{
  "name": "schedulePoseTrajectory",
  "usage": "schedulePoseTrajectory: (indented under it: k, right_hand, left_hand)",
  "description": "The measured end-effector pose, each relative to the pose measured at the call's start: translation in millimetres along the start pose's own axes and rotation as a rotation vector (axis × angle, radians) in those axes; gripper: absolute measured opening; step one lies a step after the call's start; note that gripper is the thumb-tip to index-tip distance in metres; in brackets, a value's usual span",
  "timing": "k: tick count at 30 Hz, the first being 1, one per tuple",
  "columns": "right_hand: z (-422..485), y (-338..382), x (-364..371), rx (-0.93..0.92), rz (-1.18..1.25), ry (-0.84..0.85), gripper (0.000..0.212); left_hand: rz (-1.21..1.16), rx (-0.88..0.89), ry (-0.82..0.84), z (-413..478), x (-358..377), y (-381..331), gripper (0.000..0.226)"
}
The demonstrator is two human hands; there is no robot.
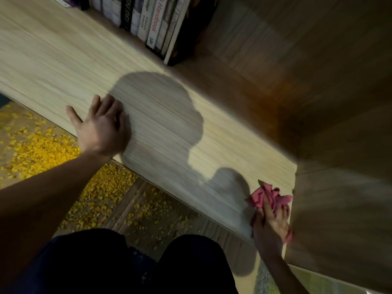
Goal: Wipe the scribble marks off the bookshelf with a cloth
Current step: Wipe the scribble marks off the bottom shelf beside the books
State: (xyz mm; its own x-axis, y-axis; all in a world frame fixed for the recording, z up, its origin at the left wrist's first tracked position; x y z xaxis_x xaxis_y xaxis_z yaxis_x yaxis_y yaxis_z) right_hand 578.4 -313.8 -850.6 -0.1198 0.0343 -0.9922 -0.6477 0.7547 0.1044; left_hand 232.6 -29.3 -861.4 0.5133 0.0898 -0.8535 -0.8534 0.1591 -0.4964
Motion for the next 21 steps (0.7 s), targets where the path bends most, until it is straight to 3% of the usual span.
schedulePoseTrajectory:
  k: [3, 8, 13, 16, 19, 21]
  right_hand:
    - [-15, 40, 6, -0.072, 0.040, 0.035, 0.062]
    - [-14, 181, 26, -0.491, 0.158, 0.056, 0.051]
    - [-6, 309, 18, -0.697, 0.449, 0.337, 0.037]
    - [8, 324, -9, -0.668, 0.559, 0.240, 0.042]
    - [30, 290, -7, -0.490, 0.400, 0.120, 0.050]
    - [39, 259, 12, -0.327, 0.247, 0.161, 0.050]
  left_hand:
    - [-0.008, -0.018, -0.003, -1, 0, 0, 0.041]
    - [-0.021, -0.063, 0.040, 1, 1, 1, 0.041]
    - [-0.030, 0.009, 0.001, -4, -5, -3, 0.045]
    - [-0.040, -0.021, 0.015, -3, -5, 0, 0.043]
    - [-0.069, -0.045, 0.016, -3, -1, 3, 0.049]
    - [-0.118, -0.076, -0.018, -5, 0, 7, 0.051]
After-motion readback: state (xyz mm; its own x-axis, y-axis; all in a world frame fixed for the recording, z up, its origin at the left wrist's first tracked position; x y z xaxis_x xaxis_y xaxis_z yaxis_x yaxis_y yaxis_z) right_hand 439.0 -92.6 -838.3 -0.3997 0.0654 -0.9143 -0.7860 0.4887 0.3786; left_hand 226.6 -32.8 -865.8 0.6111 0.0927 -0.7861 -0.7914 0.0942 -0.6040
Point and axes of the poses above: each hand's wrist, its own z-axis towards the middle knuckle, its own x-axis out of the palm, y = z × x, the point moved 7 cm from there along z, towards the middle knuckle, and after that the axes turned 5 degrees about -z, right-handed, at the moved point
